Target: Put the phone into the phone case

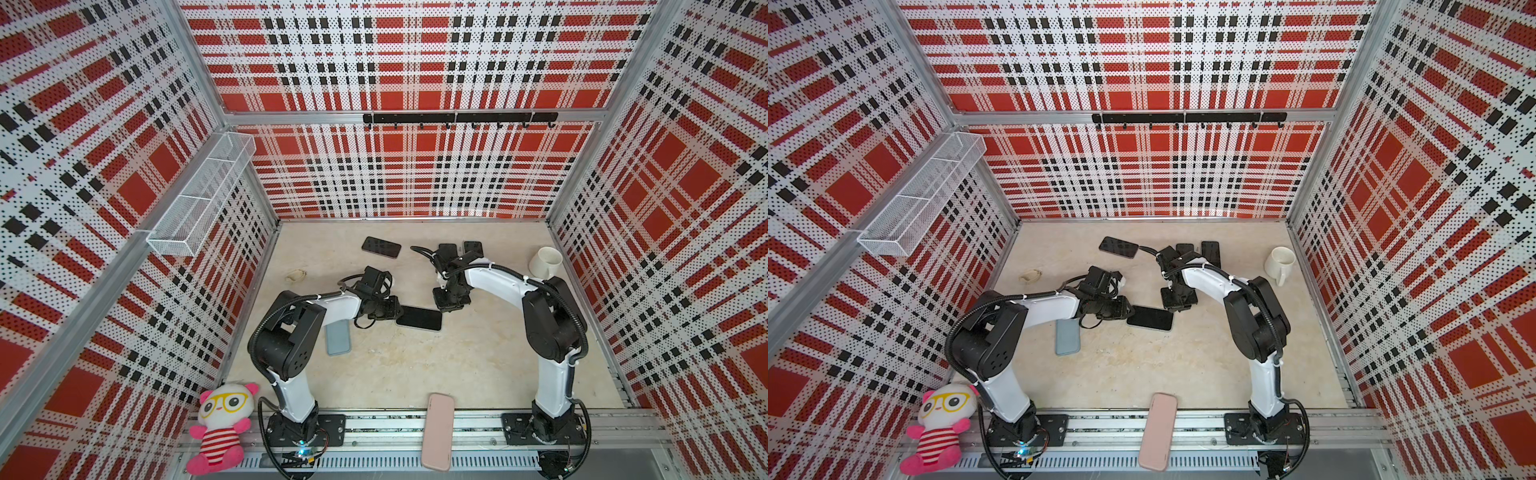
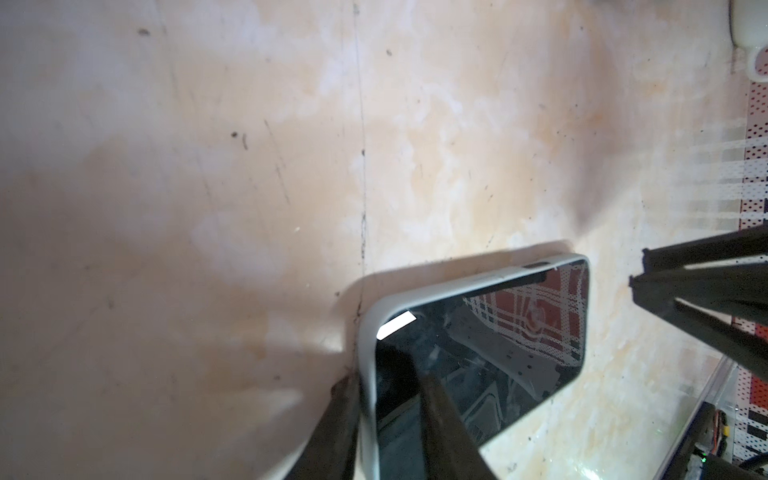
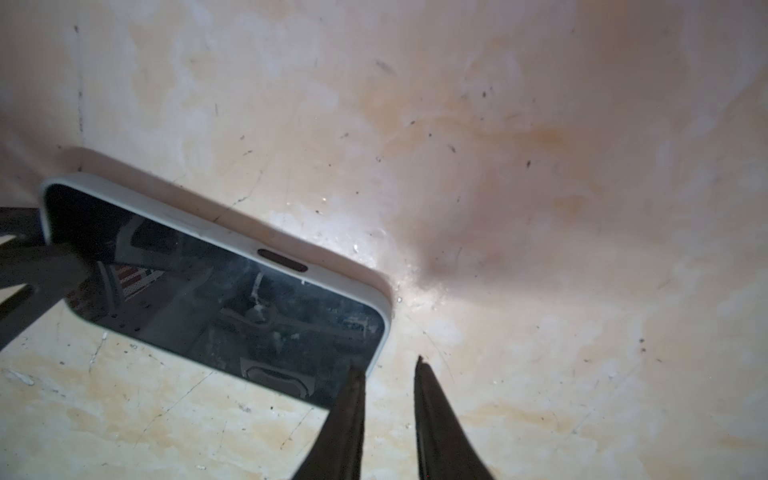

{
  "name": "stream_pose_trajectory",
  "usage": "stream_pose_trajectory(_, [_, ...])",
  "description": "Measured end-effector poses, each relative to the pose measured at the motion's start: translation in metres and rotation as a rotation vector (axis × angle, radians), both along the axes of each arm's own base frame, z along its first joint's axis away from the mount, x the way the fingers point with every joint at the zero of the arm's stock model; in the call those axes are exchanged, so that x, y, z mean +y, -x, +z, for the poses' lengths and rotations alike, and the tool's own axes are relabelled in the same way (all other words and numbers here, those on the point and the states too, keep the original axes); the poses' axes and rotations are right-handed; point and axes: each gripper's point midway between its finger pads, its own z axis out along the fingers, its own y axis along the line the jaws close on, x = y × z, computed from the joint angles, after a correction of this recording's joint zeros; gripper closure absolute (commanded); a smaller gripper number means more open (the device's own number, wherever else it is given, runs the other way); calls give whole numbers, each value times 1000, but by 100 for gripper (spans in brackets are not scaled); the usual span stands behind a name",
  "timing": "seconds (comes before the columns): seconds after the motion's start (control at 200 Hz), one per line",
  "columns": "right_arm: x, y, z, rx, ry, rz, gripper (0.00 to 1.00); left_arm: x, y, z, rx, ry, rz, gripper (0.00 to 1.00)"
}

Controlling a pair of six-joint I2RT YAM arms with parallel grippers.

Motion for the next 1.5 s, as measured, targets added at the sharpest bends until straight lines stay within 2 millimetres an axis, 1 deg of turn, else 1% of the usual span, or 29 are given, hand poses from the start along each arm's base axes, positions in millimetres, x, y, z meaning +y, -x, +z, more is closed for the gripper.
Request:
stream_pose_trajectory(0.215, [4,4,-21,36,-12,6,75,0,0,0,1,0,0,70])
stream_pose_trajectory(0.386, [5,3,-23,34,-26,5,73,2,-1,0,4,3,5,70])
stream_pose_trajectory(0.501, [10,5,-24,31,-65,1,77,2,-1,0,5,5,5,70])
stream_pose_trajectory(0.626, [8,5,-23,19,-82,-6,84,2,-1,0,5,4,5,71])
stream_pose_trajectory(0.782, [8,6,-20,0,-101,-4,85,3,-2,0,1,-3,14,71])
stream_pose_trajectory(0.862, [10,8,-19,-12,-111,13,84,7,-6,2,-9,-18,41,67])
stream_pose_trajectory(0.917, [11,12,-16,-19,-118,29,79,11,-9,7,-26,-29,71,65])
stream_pose_trajectory(0.982, [11,15,-9,-42,-130,54,73,15,-15,21,-59,-32,111,62])
stream_pose_trajectory(1.062, [12,13,9,-91,-151,93,66,19,-22,45,-108,-28,156,57])
stream_pose_trajectory(1.162, [12,11,35,-171,-166,174,57,25,-38,78,-182,-29,205,50])
stream_pose_trajectory(1.217, [10,10,47,-215,-167,223,47,31,-45,94,-221,-37,232,45])
stream_pose_trajectory(1.263, [8,10,55,-250,-159,265,37,39,-50,104,-253,-50,249,39])
stream_pose_trajectory(1.318, [8,10,60,-285,-144,331,26,52,-54,111,-271,-65,273,30])
stream_pose_trajectory(1.378, [7,10,60,-307,-121,382,14,69,-58,113,-281,-90,293,18])
stream_pose_trajectory(1.388, [7,10,59,-308,-117,393,13,72,-59,113,-282,-95,296,15])
stream_pose_trajectory(1.428, [7,12,56,-313,-105,420,2,84,-62,112,-287,-118,302,3])
stream_pose_trajectory(1.438, [7,12,55,-317,-99,439,1,88,-63,111,-285,-124,310,0])
stream_pose_trajectory(1.498, [7,17,49,-316,-79,496,0,103,-65,108,-285,-158,316,2])
